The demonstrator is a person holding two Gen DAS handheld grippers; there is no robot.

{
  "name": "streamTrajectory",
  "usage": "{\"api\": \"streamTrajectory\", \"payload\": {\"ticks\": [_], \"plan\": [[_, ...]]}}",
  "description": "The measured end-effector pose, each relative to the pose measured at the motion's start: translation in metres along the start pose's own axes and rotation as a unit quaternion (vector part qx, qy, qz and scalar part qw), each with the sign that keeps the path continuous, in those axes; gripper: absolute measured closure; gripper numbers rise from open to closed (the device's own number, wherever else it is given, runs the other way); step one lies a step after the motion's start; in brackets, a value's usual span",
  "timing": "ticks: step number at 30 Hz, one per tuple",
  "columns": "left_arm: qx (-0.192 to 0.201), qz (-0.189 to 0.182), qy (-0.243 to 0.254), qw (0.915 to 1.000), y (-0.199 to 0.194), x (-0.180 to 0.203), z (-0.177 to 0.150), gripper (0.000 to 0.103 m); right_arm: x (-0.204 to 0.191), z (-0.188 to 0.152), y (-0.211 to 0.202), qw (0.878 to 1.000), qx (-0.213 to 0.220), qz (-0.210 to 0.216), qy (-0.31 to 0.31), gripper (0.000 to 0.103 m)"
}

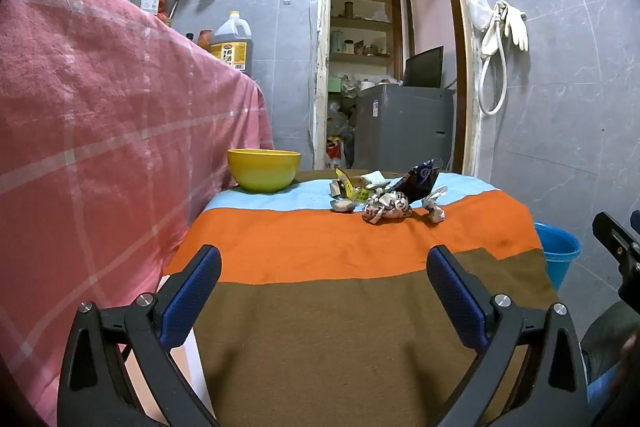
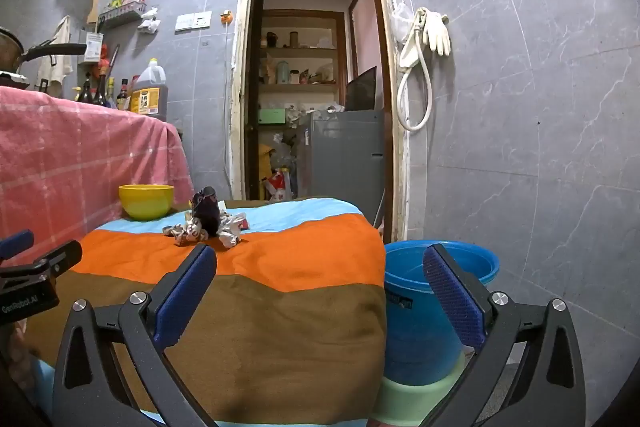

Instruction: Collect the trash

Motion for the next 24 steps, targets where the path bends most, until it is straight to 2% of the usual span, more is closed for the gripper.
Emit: {"api": "streamTrajectory", "payload": {"ticks": [24], "plan": [[-0.002, 0.000, -0.002, 1.0000, 0.0002, 0.0003, -0.0001, 0.002, -0.0011, -0.0041, 0.0015, 1.000, -0.007, 0.000, -0.002, 0.000]]}}
Point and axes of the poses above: each gripper's, at about its wrist camera, not at the fingertips, and y roughly the way its jaws point, x to its right, z to its top, the point moved 10 cm from there along y, roughly the way its jaws point, and after that the axes turned 10 degrees about x, right-handed, at the moved point
